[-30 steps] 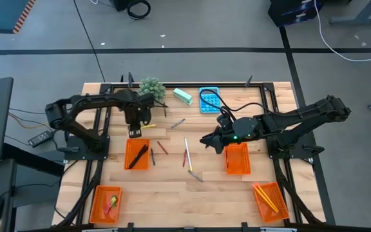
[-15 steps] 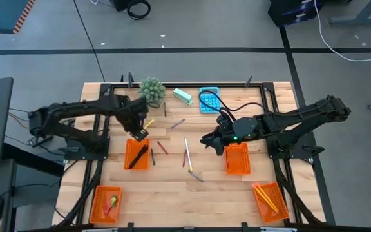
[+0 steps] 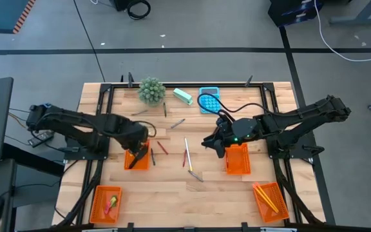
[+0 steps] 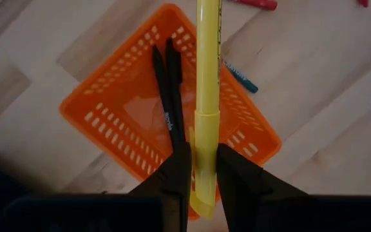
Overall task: Sort crayons/erasers/pens/pencils in bins
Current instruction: Put the yellow pen into the top left orange basket
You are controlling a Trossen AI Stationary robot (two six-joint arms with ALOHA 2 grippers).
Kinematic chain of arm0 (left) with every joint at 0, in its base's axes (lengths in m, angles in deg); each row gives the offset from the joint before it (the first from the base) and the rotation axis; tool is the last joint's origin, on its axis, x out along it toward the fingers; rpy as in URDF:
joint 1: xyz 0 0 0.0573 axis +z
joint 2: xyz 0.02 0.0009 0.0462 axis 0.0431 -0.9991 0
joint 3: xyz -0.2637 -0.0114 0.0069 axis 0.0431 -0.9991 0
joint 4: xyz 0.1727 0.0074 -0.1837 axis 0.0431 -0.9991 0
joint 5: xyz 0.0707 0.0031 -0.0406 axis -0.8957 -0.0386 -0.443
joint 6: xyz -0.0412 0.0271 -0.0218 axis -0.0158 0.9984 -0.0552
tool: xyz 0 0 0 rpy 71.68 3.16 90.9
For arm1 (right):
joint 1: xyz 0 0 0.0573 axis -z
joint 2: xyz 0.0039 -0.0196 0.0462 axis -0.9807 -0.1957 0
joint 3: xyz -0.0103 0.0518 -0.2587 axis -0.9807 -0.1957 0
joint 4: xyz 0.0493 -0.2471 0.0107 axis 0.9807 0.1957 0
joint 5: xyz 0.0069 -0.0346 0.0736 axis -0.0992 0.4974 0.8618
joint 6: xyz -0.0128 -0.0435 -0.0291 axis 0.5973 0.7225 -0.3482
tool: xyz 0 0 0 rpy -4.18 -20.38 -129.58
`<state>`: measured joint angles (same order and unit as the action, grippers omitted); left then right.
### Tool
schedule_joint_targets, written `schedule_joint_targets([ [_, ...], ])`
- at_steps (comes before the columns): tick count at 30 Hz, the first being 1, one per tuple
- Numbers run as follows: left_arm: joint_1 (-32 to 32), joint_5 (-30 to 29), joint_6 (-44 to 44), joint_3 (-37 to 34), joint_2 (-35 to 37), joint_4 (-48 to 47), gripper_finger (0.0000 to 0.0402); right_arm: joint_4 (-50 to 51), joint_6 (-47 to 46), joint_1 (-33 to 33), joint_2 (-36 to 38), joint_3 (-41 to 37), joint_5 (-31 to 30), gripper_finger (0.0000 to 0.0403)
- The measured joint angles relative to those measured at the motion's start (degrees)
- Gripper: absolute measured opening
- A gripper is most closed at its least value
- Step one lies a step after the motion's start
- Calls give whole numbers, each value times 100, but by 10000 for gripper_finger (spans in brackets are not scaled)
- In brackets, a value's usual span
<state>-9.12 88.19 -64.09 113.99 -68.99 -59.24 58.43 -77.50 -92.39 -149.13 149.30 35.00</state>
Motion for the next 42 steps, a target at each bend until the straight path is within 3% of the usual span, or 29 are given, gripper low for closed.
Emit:
schedule_joint_targets([
  [5,-609,-498,-820,-36,0,-207,77,106,131,0,1,0,81,147],
  [13,-1202,-331,-1661,-855,-2,426,75,117,210,0,1,0,81,147],
  [32,-1213,-407,-2134,-1888,-2,1903,85,124,114,9,1,0,-62,147],
  [42,-1214,-408,-2131,-2092,-2,1987,85,122,-48,7,1,0,-612,147],
])
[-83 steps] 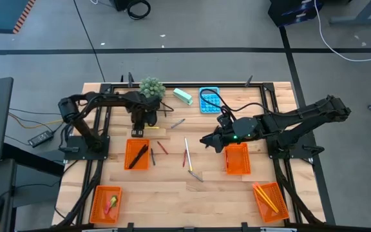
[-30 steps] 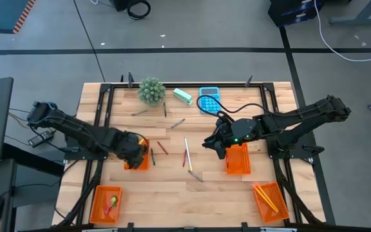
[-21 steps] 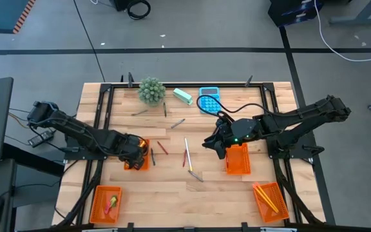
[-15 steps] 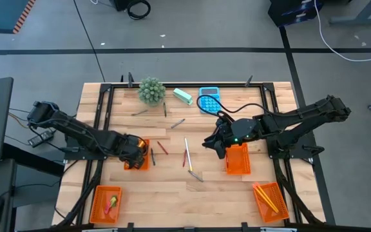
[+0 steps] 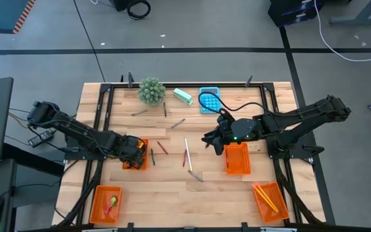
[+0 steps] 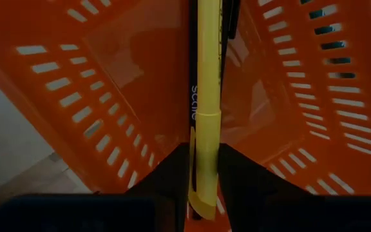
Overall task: Sort crayons/erasers/pens/pencils in bins
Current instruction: Put the yellow pen into the top left orange basket, then put the white pencil into the bottom right orange basket
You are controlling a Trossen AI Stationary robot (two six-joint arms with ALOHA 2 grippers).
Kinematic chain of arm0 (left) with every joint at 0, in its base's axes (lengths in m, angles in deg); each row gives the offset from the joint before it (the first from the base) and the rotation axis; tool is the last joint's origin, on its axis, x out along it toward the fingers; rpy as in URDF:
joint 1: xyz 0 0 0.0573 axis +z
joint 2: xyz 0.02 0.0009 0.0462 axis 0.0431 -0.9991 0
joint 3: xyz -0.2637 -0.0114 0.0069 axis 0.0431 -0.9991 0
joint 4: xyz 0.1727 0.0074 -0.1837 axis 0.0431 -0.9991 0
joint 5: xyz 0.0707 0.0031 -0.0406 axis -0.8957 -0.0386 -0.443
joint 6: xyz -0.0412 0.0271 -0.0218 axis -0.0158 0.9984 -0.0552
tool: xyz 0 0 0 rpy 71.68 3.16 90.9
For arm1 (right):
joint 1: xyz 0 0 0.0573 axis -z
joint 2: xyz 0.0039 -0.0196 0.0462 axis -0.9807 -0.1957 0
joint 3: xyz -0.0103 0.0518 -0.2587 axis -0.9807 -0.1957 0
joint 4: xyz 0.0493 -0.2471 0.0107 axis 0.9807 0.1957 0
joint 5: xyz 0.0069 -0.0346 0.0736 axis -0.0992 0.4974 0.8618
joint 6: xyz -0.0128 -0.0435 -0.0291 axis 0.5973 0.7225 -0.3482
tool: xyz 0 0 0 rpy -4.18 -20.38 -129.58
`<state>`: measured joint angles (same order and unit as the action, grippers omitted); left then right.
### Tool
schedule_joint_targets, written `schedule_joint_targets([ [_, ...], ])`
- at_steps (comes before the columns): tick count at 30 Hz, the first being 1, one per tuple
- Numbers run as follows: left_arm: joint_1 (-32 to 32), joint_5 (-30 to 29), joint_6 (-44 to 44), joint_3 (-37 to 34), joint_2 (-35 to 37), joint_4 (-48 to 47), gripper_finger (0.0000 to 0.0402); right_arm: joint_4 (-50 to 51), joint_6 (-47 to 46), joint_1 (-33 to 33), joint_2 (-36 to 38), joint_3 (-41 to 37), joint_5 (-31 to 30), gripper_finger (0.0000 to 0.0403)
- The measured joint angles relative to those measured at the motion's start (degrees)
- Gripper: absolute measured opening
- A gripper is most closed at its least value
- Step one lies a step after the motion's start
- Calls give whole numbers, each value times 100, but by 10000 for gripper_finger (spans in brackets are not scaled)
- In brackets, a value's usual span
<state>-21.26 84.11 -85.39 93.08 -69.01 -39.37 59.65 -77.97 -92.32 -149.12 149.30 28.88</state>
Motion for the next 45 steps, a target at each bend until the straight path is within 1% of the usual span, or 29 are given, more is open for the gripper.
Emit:
schedule_joint_targets([
  [10,-9,-3,1,0,0,113,117,-1,-35,2,0,0,-473,147],
  [15,-9,66,19,64,0,252,126,3,-8,29,1,0,-494,147],
  [18,-9,52,113,247,0,211,128,50,-293,93,1,0,-491,147],
  [22,-9,-6,363,616,0,1,125,125,-354,177,1,0,-383,147],
  [30,-9,-65,992,1404,0,-1049,125,555,-471,201,-76,0,171,147],
  [34,-11,-173,1362,1862,2,-1627,128,772,-554,197,-364,4,594,147],
  [39,19,-602,1892,2582,1,-2207,123,822,-775,197,-1032,113,1147,147],
  [42,82,-952,2169,3090,2,-2544,122,837,-679,198,-1591,502,1410,147],
  [45,177,-1311,2548,3606,4,-2832,125,1263,-629,203,-2224,1156,1511,147],
])
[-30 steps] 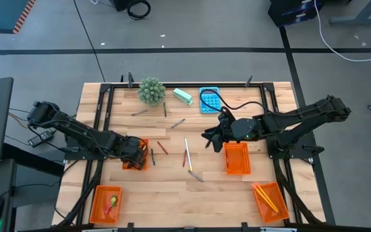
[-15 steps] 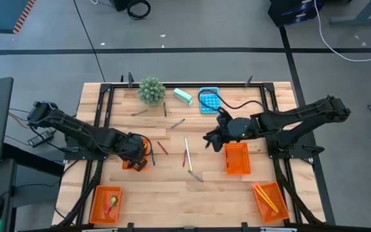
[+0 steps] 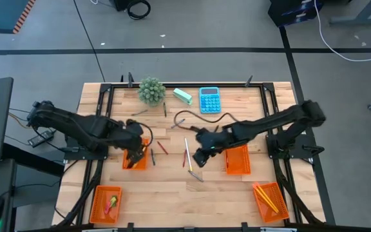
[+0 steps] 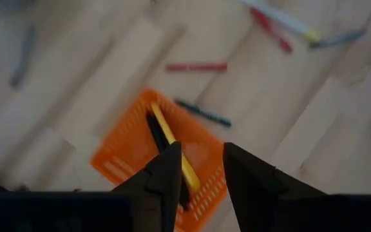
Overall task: Sort crayons/erasers/pens/pencils in bins
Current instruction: Put the white pencil into the bottom right orange basket
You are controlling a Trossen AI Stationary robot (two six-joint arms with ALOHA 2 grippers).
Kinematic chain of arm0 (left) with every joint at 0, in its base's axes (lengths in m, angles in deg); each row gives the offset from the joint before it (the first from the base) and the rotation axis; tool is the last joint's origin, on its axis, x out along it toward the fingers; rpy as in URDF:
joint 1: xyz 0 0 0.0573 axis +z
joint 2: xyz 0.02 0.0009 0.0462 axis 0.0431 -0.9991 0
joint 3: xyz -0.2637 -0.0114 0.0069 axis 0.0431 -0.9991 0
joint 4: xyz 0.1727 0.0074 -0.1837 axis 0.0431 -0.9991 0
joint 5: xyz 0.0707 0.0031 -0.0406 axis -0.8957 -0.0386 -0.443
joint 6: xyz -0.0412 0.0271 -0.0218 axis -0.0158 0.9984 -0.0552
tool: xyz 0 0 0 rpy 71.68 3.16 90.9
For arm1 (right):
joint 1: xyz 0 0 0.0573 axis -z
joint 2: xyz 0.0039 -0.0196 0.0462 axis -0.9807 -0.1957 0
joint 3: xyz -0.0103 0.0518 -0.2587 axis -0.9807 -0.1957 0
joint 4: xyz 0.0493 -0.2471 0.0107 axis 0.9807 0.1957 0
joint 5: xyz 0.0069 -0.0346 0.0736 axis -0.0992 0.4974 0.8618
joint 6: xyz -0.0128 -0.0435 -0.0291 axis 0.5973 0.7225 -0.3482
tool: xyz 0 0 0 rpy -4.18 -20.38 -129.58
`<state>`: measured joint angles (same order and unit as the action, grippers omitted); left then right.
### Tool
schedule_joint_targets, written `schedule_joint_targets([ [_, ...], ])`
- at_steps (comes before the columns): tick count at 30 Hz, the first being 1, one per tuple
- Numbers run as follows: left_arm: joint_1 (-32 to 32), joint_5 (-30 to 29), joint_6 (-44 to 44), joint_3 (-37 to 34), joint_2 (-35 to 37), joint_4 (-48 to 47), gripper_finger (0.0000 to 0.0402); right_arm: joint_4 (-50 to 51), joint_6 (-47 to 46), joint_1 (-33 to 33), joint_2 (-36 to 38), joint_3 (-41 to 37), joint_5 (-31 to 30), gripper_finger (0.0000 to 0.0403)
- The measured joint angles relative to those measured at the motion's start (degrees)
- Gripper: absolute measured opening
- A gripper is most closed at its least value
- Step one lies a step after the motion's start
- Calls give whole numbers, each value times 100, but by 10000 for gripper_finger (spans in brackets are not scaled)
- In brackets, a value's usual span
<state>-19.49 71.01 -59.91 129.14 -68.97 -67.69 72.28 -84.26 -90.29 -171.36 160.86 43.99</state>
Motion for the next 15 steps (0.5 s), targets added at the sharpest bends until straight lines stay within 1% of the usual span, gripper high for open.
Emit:
schedule_joint_targets([
  [3,119,-264,311,423,8,-179,125,759,-136,77,-644,722,177,147],
  [5,202,-367,492,656,13,-199,123,1316,-238,133,-1049,1128,434,147],
  [7,261,-426,677,835,13,-192,120,1664,-339,183,-1405,1394,743,147],
  [11,310,-448,1036,1091,13,-196,115,1691,-722,219,-1878,1570,1294,147],
  [13,310,-460,1190,1151,13,-195,114,1604,-1017,217,-2001,1580,1404,147],
  [15,308,-466,1330,1167,42,-194,115,1484,-1116,219,-2078,1580,1428,147],
])
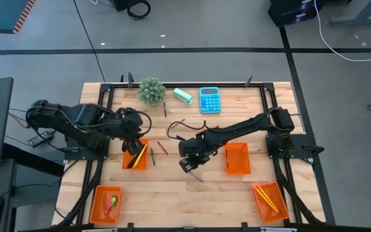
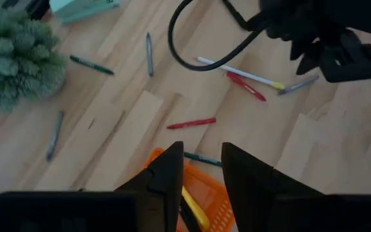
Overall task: Sort crayons/erasers/pens/pencils in bins
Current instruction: Put the white pencil into the bottom right orange basket
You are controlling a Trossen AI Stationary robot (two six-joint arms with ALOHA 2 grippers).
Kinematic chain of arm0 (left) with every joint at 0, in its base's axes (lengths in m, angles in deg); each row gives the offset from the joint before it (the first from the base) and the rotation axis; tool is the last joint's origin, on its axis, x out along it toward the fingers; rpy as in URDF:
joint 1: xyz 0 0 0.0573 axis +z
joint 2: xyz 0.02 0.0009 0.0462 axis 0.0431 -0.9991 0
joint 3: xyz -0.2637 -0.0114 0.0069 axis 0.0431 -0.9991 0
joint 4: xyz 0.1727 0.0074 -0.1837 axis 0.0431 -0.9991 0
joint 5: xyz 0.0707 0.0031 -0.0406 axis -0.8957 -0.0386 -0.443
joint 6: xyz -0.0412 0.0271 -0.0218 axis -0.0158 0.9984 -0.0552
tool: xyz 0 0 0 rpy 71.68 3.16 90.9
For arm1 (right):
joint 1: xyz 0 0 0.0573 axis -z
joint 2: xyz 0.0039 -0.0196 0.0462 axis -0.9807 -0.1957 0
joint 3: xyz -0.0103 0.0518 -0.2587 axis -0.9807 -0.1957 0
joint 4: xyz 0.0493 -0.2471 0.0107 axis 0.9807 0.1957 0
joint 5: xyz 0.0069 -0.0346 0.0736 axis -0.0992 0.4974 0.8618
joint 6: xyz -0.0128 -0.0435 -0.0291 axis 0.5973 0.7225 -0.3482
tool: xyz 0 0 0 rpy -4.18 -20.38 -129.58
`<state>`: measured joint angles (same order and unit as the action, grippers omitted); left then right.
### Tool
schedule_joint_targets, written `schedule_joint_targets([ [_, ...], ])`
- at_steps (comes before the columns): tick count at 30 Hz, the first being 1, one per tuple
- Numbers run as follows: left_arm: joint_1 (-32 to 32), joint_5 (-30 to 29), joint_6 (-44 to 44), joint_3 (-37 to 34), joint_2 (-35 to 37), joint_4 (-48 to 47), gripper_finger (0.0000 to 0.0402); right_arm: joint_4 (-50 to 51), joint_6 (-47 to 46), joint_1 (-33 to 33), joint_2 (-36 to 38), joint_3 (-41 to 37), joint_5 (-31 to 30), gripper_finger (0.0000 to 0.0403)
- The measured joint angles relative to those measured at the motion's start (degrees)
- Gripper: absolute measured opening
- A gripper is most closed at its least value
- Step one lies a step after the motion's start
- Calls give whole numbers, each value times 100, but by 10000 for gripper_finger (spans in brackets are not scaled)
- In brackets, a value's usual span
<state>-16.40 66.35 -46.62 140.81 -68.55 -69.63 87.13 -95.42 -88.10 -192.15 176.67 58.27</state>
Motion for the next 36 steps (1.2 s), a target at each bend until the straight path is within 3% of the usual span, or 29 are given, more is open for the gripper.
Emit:
schedule_joint_targets([
  [10,28,-221,612,2,271,142,110,-520,-503,40,-447,2,-302,147],
  [25,26,-258,524,0,653,132,101,-586,-873,37,-830,2,-447,144],
  [36,26,-277,524,0,651,146,93,-493,-785,20,-837,2,-406,46],
])
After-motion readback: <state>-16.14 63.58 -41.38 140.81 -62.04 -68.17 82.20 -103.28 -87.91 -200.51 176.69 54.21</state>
